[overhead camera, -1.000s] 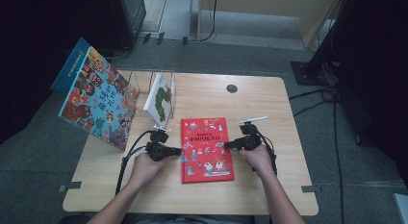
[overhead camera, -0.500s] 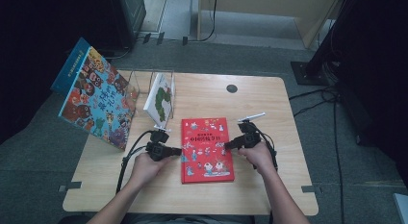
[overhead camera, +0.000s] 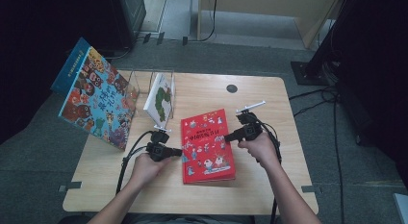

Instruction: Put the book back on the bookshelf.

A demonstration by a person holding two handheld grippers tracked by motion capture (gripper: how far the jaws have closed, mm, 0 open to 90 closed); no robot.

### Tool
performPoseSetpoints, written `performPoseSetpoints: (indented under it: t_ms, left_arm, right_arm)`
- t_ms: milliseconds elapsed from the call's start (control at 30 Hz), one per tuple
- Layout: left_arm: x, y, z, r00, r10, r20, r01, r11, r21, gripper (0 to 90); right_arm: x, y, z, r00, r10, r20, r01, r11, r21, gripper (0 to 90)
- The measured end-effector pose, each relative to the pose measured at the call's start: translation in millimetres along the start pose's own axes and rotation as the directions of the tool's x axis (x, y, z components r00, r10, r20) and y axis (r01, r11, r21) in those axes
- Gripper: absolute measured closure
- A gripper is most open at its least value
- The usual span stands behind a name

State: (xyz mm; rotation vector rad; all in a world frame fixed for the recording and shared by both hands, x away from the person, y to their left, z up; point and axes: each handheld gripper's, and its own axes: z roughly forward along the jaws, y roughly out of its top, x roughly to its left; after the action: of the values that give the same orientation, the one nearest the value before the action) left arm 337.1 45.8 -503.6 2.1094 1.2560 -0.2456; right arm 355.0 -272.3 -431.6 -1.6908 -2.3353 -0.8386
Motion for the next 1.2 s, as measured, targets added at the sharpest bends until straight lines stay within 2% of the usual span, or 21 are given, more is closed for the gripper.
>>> performPoseSetpoints:
  t_ms: [100, 367, 533, 733, 867, 933, 1000, 1200]
  left_arm:
    - [-0.5, -0.3, 0.6, 1.0, -0.006, 0.007, 0.006, 1.0, 0.001, 90.0]
    - [-2.4, -0.7, 2.4, 0.9997, -0.003, 0.023, 0.003, 1.0, 0.007, 90.0]
    - [-5.0, -0.8, 3.5, 0.9995, 0.001, 0.03, -0.001, 1.0, 0.004, 90.0]
    - [-9.2, -1.5, 6.7, 0.9987, 0.01, 0.05, -0.011, 0.9999, 0.008, 90.0]
    - [-12.0, -2.1, 8.4, 0.9979, 0.01, 0.064, -0.01, 0.9999, 0.003, 89.5]
    - [-12.7, -2.4, 8.7, 0.9977, 0.011, 0.067, -0.012, 0.9999, 0.003, 89.5]
    - [-13.1, -2.4, 9.0, 0.9977, 0.012, 0.067, -0.012, 0.9999, 0.002, 89.4]
    - [-14.3, -2.6, 10.0, 0.9973, 0.014, 0.071, -0.014, 0.9999, -0.006, 88.5]
  right_arm:
    - [9.4, 7.4, -8.3, 0.9998, -0.019, 0.003, 0.019, 1.0, 0.002, 74.7]
    - [33.1, 25.8, -24.7, 0.9996, -0.027, -0.005, 0.027, 0.999, 0.035, 75.4]
    - [55.8, 37.2, -32.9, 0.9976, -0.067, -0.018, 0.068, 0.997, 0.045, 76.1]
    - [78.9, 47.2, -22.7, 0.9918, -0.124, -0.028, 0.126, 0.989, 0.073, 76.1]
    - [90.4, 53.2, -11.3, 0.9863, -0.164, -0.015, 0.165, 0.982, 0.095, 77.3]
    - [93.4, 56.1, -7.1, 0.9831, -0.182, -0.018, 0.183, 0.978, 0.098, 78.7]
    - [96.5, 58.4, -3.7, 0.9796, -0.201, -0.001, 0.2, 0.974, 0.103, 79.2]
    - [102.1, 63.2, 1.8, 0.977, -0.211, 0.029, 0.206, 0.97, 0.13, 80.6]
